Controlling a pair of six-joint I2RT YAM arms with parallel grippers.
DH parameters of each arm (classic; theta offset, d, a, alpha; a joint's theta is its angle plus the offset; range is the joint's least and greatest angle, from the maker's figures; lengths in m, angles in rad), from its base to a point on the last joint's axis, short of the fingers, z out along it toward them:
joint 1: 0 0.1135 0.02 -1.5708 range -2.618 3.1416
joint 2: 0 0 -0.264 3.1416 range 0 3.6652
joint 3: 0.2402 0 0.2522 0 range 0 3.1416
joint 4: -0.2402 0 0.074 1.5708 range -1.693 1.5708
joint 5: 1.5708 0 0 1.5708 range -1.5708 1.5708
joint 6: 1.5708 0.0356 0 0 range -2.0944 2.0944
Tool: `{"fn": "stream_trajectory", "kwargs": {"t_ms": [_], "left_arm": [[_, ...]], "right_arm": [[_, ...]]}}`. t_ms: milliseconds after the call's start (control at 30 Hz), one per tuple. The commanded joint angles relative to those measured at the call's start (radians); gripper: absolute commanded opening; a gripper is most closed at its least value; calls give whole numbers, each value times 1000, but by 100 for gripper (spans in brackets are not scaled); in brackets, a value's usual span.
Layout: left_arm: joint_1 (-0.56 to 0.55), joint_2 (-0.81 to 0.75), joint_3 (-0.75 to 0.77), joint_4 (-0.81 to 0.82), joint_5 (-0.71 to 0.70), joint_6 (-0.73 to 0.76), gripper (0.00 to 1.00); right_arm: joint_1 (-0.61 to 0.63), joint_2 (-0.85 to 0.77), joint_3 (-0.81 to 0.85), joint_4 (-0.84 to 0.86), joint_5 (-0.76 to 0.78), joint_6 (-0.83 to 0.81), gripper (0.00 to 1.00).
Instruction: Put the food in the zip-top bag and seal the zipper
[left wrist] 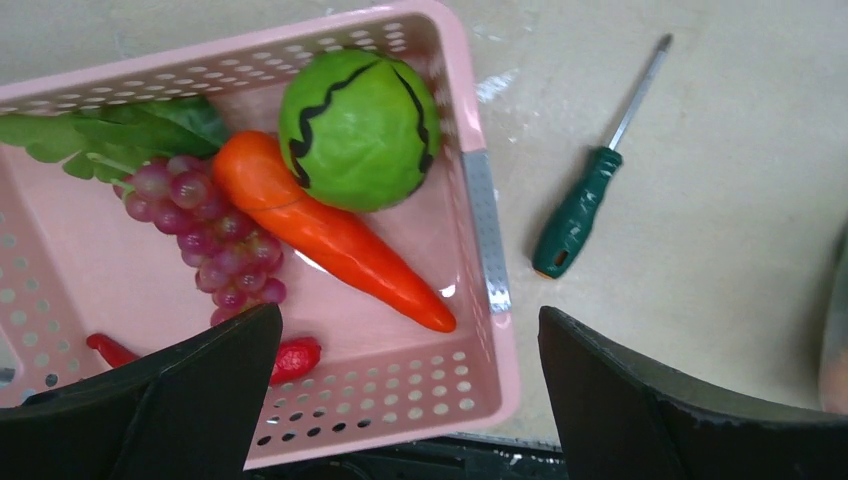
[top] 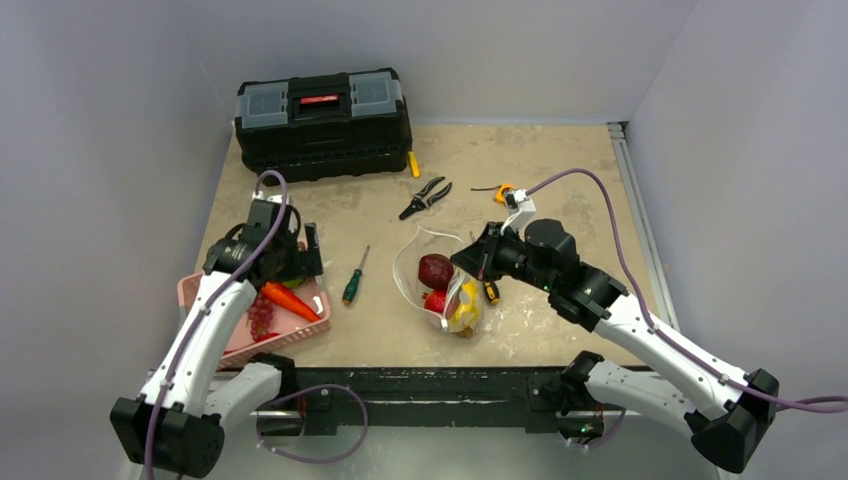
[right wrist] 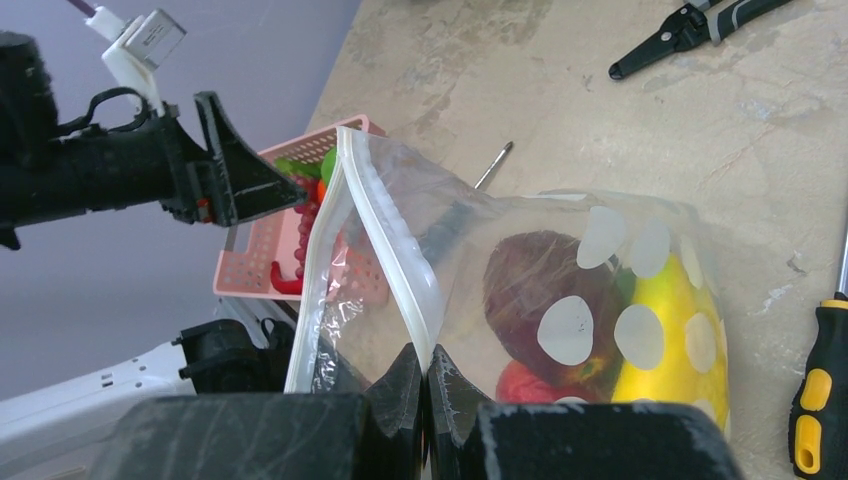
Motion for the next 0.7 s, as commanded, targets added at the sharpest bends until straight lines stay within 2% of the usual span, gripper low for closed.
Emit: {"fn": "stream_trajectory", "kwargs": {"t_ms": [0, 333, 667], "left_arm": [[81, 96, 7, 123, -34, 51, 100], [150, 283, 41, 151, -89, 2, 100], [165, 304, -4, 183, -115, 29, 94]], "right_arm": [[3, 17, 29, 35, -17, -16, 0], [3, 46, 41, 23, -63, -47, 0], [3, 69, 31, 70, -71, -34, 0]]}}
